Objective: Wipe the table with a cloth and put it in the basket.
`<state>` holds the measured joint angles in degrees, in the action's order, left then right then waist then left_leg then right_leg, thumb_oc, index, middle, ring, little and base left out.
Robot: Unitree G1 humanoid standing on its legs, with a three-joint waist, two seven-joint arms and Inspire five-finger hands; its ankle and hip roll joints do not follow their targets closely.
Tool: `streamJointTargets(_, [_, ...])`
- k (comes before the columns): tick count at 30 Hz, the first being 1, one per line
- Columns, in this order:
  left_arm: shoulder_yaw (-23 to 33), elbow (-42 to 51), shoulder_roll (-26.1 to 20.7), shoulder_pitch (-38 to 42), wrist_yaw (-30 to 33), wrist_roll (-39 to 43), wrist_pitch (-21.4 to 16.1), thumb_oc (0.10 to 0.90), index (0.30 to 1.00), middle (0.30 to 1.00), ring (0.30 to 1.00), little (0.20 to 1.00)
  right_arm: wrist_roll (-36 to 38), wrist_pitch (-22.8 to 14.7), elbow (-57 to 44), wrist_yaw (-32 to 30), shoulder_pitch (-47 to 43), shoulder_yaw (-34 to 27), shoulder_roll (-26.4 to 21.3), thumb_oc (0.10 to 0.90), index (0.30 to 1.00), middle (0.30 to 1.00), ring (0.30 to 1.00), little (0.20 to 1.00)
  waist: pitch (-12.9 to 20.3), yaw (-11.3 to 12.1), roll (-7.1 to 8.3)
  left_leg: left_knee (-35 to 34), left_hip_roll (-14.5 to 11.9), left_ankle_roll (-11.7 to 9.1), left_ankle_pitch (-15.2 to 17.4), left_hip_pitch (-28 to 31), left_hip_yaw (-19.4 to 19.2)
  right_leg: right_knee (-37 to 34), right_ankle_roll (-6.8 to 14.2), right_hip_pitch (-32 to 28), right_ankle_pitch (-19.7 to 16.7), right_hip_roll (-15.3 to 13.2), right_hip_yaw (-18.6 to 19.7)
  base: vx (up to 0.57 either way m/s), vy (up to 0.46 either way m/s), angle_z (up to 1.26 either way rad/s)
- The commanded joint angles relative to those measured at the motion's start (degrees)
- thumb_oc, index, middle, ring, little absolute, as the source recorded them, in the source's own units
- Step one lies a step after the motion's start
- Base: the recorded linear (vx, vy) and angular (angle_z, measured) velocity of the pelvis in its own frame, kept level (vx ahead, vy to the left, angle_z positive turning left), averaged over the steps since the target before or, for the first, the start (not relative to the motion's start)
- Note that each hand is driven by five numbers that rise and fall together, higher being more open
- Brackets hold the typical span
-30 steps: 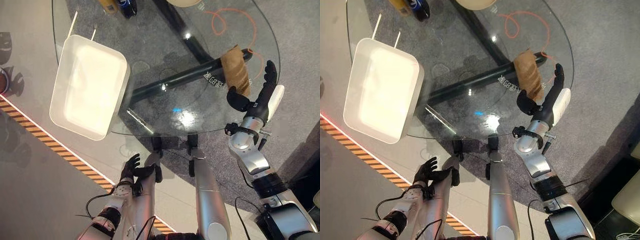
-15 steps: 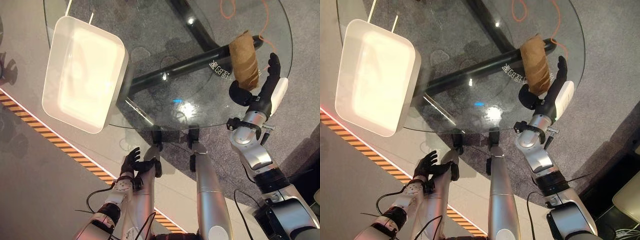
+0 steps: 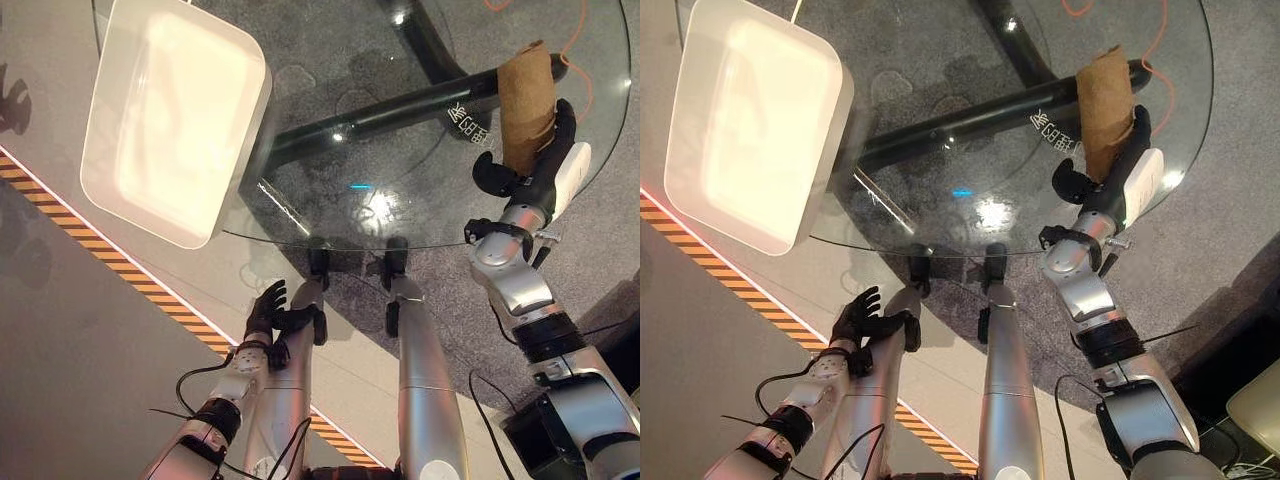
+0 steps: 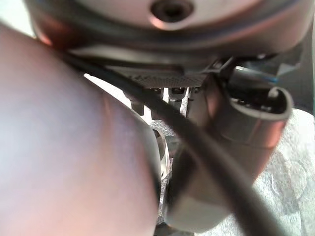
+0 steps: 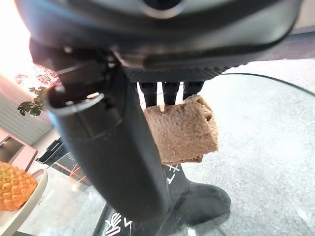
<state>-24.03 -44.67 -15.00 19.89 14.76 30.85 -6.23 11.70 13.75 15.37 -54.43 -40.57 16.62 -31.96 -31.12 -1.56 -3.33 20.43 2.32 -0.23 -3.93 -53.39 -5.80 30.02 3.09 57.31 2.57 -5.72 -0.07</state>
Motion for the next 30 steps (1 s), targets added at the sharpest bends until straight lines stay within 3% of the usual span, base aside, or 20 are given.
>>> streamJointTargets(1, [-3.46, -0.63, 1.81, -8.56, 1.33, 0.91, 1.81, 0.8, 0.9, 0.9, 0.9, 0.9, -0.51, -1.78, -3.15, -4.81, -0.5, -1.54, -5.45, 0.8, 0.9, 0.9, 0.9, 0.9, 1.33, -0.01, -3.13, 7.03, 1.99, 0.88, 6.38, -2.41, 0.87, -3.22, -0.28, 1.14, -3.56, 2.84, -3.08, 0.0, 0.0, 0.0])
streamJointTargets(15, [-5.44, 0.91, 0.71, -8.25, 1.67, 2.77, 1.79, 0.8, 0.9, 0.9, 0.9, 0.9, 7.63, 2.39, 6.08, -7.04, -6.43, -1.83, -8.2, 0.8, 0.9, 0.9, 0.9, 0.9, 1.33, 0.71, -4.13, 7.65, 1.85, 0.28, 6.16, -5.04, 1.13, -2.32, -0.51, 3.86, -3.61, 2.75, -3.51, 0.0, -0.002, 0.0])
streamJointTargets(16, [-5.65, 1.13, 0.74, -8.21, 1.8, 2.99, 1.68, 0.8, 0.9, 0.9, 0.9, 0.9, 8.19, 2.79, 6.57, -6.78, -6.73, -1.73, -8.28, 0.726, 0.836, 0.836, 0.836, 0.826, 1.33, 0.69, -4.23, 7.57, 1.86, 0.24, 6.09, -5.13, 1.07, -2.37, -0.58, 4.04, -3.66, 2.82, -3.5, 0.0, 0.0, 0.0])
streamJointTargets(17, [-5.74, 1.35, 0.71, -8.17, 1.77, 3.08, 1.68, 0.8, 0.9, 0.9, 0.9, 0.9, 8.49, 2.86, 7.02, -6.58, -6.94, -1.59, -8.38, 0.468, 0.615, 0.615, 0.615, 0.568, 1.33, 0.72, -4.33, 7.54, 1.88, 0.18, 6.04, -5.23, 1.08, -2.41, -0.59, 4.11, -3.66, 2.84, -3.5, 0.0, 0.0, 0.0])
streamJointTargets(18, [-5.76, 1.4, 0.71, -8.16, 1.77, 3.08, 1.67, 0.8, 0.9, 0.9, 0.9, 0.9, 8.65, 2.89, 7.12, -6.54, -6.98, -1.52, -8.42, 0.405, 0.561, 0.561, 0.561, 0.505, 1.33, 0.72, -4.37, 7.53, 1.87, 0.17, 6.02, -5.25, 1.06, -2.43, -0.6, 4.12, -3.66, 2.84, -3.5, 0.0, 0.0, 0.0])
streamJointTargets(19, [-5.83, 1.48, 0.74, -8.15, 1.74, 3.06, 1.59, 0.8, 0.9, 0.9, 0.9, 0.9, 9.11, 3.18, 7.26, -6.6, -7.25, -1.42, -8.52, 0.1, 0.3, 0.3, 0.3, 0.2, 1.33, 0.73, -4.44, 7.41, 1.89, 0.14, 5.96, -5.22, 1.01, -2.57, -0.64, 4.13, -3.67, 2.9, -3.47, 0.0, 0.0, 0.0])
streamJointTargets(30, [-6.11, 1.75, 0.72, -8.61, 1.6, 3.47, 0.36, 0.8, 0.9, 0.9, 0.9, 0.9, 9.33, 1.63, 7.68, -6.31, -7.13, -1.44, -8.93, 0.1, 0.3, 0.3, 0.3, 0.2, 1.33, 0.59, -4.87, 8.42, 1.83, -0.05, 6.59, -5.24, 0.3, -1.78, -0.96, 4.2, -2.96, 2.85, -3.67, 0.0, 0.0, 0.0])
